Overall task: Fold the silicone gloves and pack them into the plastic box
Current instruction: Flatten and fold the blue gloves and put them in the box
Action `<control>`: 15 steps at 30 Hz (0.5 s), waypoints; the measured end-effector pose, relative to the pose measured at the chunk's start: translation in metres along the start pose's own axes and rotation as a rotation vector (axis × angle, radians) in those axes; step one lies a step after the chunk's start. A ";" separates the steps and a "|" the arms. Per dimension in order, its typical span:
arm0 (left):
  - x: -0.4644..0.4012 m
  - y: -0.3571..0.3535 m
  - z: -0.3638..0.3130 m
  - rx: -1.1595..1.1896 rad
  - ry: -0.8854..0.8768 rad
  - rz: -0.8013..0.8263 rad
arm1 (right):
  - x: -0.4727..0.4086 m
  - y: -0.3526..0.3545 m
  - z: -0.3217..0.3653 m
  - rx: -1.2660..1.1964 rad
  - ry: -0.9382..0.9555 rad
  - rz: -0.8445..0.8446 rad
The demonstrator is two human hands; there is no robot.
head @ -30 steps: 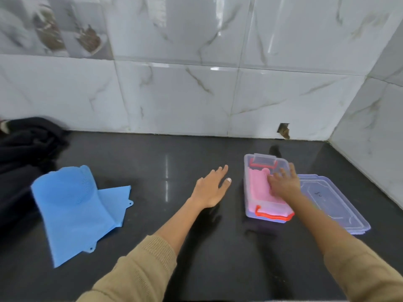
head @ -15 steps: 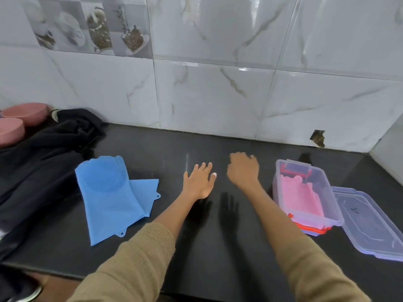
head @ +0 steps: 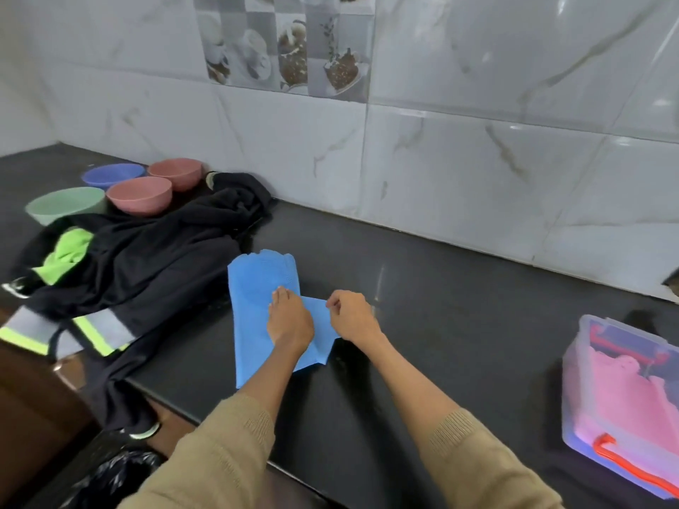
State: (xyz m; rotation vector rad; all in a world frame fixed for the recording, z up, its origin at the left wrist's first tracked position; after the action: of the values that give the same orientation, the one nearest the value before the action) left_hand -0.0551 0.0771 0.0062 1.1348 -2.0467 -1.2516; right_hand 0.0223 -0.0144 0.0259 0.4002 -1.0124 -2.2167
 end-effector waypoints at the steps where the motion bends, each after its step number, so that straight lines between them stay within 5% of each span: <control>1: 0.000 0.002 0.002 0.000 0.018 -0.007 | -0.004 -0.008 0.006 -0.049 0.000 0.030; 8: 0.002 0.006 -0.004 -0.157 0.071 -0.053 | -0.022 -0.036 0.019 -0.166 -0.102 0.157; 15: 0.029 0.000 -0.044 0.080 -0.054 -0.054 | -0.030 -0.013 -0.007 -0.466 -0.399 0.189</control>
State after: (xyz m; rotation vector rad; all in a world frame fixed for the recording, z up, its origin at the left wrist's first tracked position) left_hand -0.0383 0.0316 0.0261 1.2124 -2.1359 -1.2494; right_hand 0.0425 0.0087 0.0115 -0.3428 -0.6527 -2.3098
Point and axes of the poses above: each hand's wrist, its own x-axis away from the middle knuckle, its own y-axis out of the back of the hand, z = x × y, the point moved 2 cm from there along -x, towards the middle knuckle, and after that the axes turned 3 degrees about -z, right-handed, at the moved point
